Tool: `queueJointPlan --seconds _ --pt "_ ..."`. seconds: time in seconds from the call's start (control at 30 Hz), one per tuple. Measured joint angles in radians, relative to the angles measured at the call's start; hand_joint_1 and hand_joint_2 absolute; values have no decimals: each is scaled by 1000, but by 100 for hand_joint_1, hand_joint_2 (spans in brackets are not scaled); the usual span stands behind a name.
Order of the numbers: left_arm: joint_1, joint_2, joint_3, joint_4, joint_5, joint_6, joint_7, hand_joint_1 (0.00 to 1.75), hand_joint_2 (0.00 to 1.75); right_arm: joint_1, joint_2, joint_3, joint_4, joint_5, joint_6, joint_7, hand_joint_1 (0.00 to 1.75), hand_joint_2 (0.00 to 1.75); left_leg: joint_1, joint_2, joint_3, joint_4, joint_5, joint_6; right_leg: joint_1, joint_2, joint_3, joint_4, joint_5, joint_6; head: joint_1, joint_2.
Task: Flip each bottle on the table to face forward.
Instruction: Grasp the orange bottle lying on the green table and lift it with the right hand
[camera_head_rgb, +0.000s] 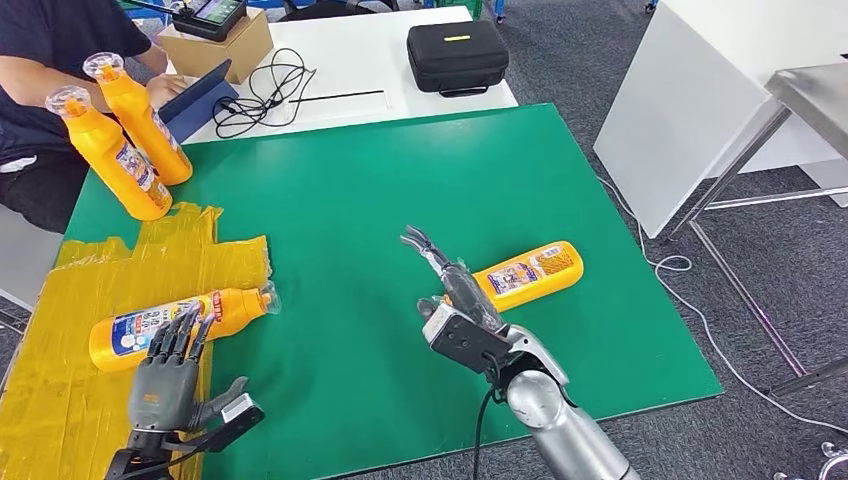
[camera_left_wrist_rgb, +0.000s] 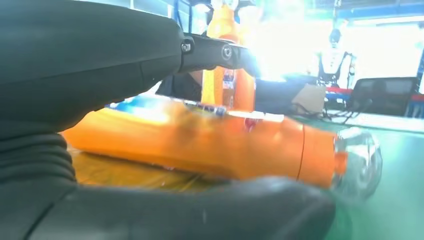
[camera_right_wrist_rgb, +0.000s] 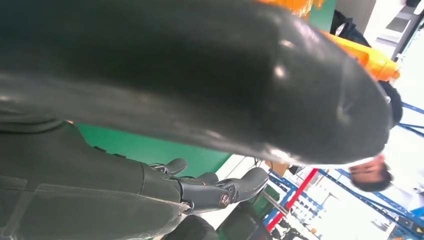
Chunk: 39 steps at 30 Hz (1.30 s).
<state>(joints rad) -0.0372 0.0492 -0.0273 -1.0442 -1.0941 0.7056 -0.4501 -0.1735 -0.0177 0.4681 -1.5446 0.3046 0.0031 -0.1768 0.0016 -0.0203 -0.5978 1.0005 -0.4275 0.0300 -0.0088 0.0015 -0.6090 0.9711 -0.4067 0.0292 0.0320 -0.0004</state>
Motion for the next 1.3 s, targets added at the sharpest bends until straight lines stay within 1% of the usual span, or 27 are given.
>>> queueJointPlan --seconds 0.07,0.1,0.2,0.3,0.4,0.53,0.6,0.67,0.8,0.93,1.0,1.1,1.17,1.3 --pt "8 -6 1 -20 69 0 -32 0 0 1 -5 -1 1 -4 0 -11 0 0 0 0 -1 0 0 0 1 0 0 0 0 0 0 0" --pt "15 -8 1 -34 130 0 -51 0 0 2 -8 -1 2 -8 0 -20 0 0 1 0 -1 0 0 0 1 0 -1 0 0 0 0 0" --pt "49 -12 -2 -111 405 -3 -96 0 0 0 -17 2 14 -26 -6 -48 0 0 1 0 -1 0 -1 -1 1 1 -1 0 0 0 0 0" --pt "100 -15 -15 -254 658 -16 -115 0 0 -8 -28 4 37 -50 -20 -65 0 0 1 0 -2 0 -1 -1 1 1 -2 0 -1 0 0 0" --pt "143 -26 -24 -407 812 -35 -136 0 0 -18 -39 5 56 -61 -28 -74 0 0 1 0 -2 0 -1 -1 1 0 -2 0 -1 0 0 0" --pt "187 -49 -26 -595 1079 -93 -198 0 0 -22 -61 5 67 -21 -61 -72 0 175 1 0 -2 0 -1 -1 1 0 -2 0 -1 0 0 0" --pt "213 -62 -24 -689 1210 -142 -197 0 0 -23 -84 -6 69 26 -71 -39 0 175 0 0 -2 0 -1 -1 0 0 -2 0 -1 0 0 0" --pt "238 -78 -21 -763 1307 -194 -186 0 0 -23 -112 -30 66 80 -57 8 0 175 0 0 -2 0 -1 0 0 0 -2 0 -1 0 0 0" --pt "268 -110 -21 -833 1423 -282 -159 0 0 -14 -182 -116 40 229 4 59 0 175 -1 -1 -2 0 -2 1 -1 0 -1 -1 -1 0 0 0" --pt "270 -135 -16 -826 1480 -363 -128 0 0 -6 -294 -214 16 429 48 74 0 175 -3 -1 -2 1 -2 2 -2 -1 -1 -1 -1 1 0 0" --pt "258 -146 -15 -804 1487 -393 -122 0 0 2 -354 -269 9 479 77 67 0 175 -4 -1 -2 1 -2 3 -3 -2 -1 -1 -1 1 0 0" --pt "235 -157 -14 -769 1492 -411 -119 0 0 14 -430 -341 6 512 110 35 0 175 -4 -1 -3 1 -2 4 -3 -2 -1 -1 0 2 0 0" --pt "221 -163 -15 -751 1494 -416 -117 0 0 20 -468 -376 6 518 124 20 0 175 -4 -1 -2 1 -3 5 -3 -1 -1 -1 0 2 0 0" --pt "203 -169 -14 -728 1497 -427 -113 0 0 30 -512 -401 6 561 149 15 0 175 -4 0 -2 1 -3 5 -2 -1 -1 -1 0 2 -1 0"
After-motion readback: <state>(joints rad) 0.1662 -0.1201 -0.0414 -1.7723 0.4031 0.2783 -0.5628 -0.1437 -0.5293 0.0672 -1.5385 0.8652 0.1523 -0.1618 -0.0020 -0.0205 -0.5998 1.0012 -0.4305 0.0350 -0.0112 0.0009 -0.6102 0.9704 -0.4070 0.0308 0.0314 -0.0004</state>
